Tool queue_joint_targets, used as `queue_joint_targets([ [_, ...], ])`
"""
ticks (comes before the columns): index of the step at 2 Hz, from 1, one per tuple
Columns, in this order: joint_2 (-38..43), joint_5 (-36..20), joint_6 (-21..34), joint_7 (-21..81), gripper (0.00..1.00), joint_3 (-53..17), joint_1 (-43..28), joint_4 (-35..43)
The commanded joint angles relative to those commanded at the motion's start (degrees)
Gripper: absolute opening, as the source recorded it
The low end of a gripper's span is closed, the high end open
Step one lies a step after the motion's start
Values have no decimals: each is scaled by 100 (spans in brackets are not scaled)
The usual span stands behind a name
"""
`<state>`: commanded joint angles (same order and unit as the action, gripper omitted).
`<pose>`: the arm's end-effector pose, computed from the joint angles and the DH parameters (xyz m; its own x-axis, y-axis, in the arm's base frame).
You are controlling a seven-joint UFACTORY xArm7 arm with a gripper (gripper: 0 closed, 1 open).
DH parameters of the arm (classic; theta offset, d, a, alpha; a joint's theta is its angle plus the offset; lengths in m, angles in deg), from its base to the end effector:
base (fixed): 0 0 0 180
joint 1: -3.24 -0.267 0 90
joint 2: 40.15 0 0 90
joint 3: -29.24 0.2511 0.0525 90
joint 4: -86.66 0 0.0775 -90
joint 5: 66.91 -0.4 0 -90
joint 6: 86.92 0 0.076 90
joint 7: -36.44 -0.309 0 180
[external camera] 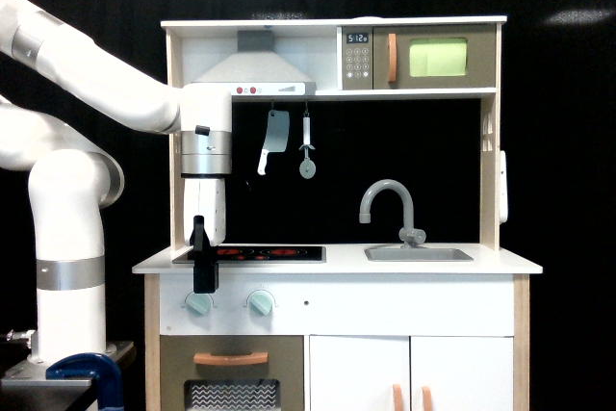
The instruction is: Turn on the faucet
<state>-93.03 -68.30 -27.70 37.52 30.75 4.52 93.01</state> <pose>0.2908 -0.0017 0.0133 1.0000 0.0000 0.0001 0.0000 -1.0000 0.0002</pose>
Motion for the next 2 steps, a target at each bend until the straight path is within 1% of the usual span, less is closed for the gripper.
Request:
queue_joint_targets([
  [1,-1,59,49,95,100,0,-25,51],
  [2,-1228,72,343,492,100,-216,-188,-193],
])
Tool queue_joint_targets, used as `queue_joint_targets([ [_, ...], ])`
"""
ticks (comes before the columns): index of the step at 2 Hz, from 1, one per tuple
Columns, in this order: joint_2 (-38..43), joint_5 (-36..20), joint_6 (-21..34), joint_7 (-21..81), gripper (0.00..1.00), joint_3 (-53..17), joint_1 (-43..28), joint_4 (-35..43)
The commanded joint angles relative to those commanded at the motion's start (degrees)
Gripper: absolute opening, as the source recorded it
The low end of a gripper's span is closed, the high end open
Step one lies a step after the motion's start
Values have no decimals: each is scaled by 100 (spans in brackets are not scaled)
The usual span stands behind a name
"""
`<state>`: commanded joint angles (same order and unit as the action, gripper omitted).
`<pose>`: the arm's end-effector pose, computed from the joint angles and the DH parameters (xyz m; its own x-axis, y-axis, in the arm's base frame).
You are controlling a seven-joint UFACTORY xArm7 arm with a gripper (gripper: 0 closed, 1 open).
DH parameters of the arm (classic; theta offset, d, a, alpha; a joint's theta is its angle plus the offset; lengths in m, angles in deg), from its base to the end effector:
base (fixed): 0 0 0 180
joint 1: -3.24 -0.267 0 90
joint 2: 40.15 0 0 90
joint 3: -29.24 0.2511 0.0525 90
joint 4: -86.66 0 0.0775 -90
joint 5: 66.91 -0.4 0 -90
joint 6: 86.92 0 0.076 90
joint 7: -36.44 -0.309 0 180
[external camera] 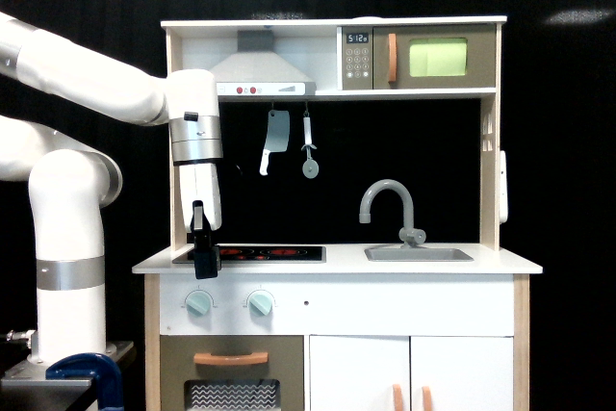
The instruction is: Turn on the faucet
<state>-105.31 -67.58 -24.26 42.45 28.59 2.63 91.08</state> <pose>0.3087 0.0068 0.0557 0.9871 0.1039 0.1219 0.1057 -0.9944 -0.0085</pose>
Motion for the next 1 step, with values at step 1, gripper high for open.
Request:
queue_joint_targets([
  [1,33,145,-596,1114,100,-653,-246,155],
])
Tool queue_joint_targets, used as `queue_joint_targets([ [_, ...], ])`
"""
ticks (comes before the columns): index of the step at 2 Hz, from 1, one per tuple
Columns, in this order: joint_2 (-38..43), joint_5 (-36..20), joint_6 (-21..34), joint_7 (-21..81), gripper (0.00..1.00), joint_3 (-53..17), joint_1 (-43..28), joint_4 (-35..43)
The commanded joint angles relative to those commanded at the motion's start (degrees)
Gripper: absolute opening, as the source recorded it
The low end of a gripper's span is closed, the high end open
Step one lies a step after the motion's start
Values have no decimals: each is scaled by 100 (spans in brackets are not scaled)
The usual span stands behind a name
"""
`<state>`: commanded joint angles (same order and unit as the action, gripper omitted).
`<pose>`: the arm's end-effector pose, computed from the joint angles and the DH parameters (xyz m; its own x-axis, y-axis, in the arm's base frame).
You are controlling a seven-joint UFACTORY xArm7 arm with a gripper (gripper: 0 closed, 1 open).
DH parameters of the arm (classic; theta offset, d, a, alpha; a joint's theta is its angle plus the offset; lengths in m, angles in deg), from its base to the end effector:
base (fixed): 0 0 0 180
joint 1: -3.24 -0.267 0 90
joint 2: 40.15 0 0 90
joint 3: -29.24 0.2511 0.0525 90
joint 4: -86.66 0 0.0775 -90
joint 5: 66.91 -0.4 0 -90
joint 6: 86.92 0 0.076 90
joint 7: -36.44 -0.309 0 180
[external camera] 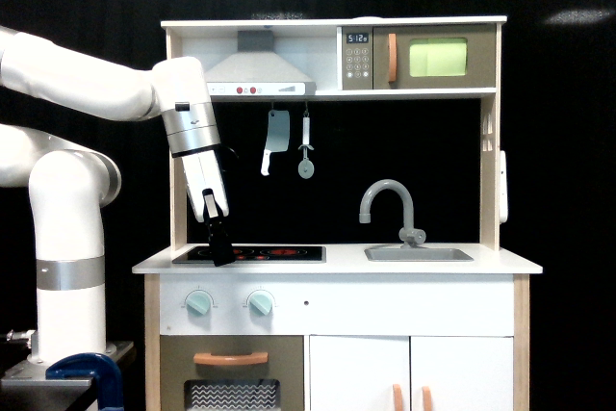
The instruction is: Turn on the faucet
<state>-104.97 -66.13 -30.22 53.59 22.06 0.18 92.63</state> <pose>0.3467 0.0181 0.0815 0.9262 0.2744 0.2587 0.2904 -0.9566 -0.0252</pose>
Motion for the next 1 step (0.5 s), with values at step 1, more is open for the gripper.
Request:
queue_joint_targets([
  [1,2157,-686,-606,5344,100,-3608,-2884,1754],
])
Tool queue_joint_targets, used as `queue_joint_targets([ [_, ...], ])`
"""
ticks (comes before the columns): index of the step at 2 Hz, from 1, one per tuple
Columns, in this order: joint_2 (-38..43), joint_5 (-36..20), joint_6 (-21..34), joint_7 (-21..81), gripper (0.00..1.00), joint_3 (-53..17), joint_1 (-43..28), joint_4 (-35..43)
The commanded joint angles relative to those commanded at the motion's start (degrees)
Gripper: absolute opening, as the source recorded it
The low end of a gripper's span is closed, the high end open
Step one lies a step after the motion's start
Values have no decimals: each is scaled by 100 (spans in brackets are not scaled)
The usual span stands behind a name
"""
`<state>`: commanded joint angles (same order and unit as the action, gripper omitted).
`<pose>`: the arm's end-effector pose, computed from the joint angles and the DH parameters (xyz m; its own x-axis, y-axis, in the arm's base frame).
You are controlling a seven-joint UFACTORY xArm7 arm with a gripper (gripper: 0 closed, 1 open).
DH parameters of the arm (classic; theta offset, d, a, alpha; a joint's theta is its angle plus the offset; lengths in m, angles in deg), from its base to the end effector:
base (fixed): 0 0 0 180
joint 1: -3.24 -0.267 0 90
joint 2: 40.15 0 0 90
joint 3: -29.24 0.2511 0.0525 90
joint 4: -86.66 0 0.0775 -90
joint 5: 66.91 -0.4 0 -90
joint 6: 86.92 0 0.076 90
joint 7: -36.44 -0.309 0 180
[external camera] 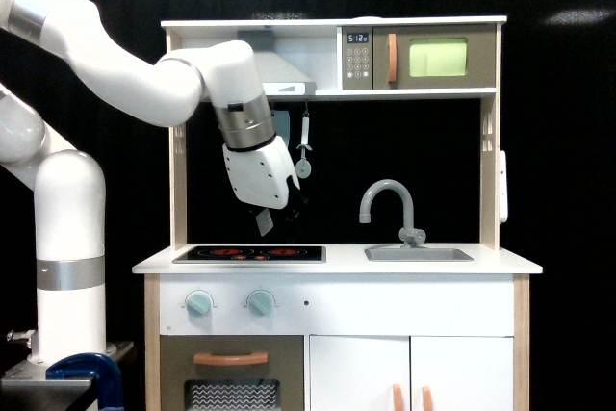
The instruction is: Turn on the faucet
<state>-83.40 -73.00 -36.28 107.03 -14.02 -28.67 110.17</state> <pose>0.4013 0.0970 0.0947 0.4147 0.7316 0.5410 0.8971 -0.4284 -0.1083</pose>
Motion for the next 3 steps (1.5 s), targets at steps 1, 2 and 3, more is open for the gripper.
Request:
queue_joint_targets([
  [1,129,-1019,329,2353,100,-2265,-2043,616],
  [2,-930,-1597,222,3558,100,-3676,-3033,426],
  [3,-1407,-1657,-10,3960,100,-4151,-3209,169],
])
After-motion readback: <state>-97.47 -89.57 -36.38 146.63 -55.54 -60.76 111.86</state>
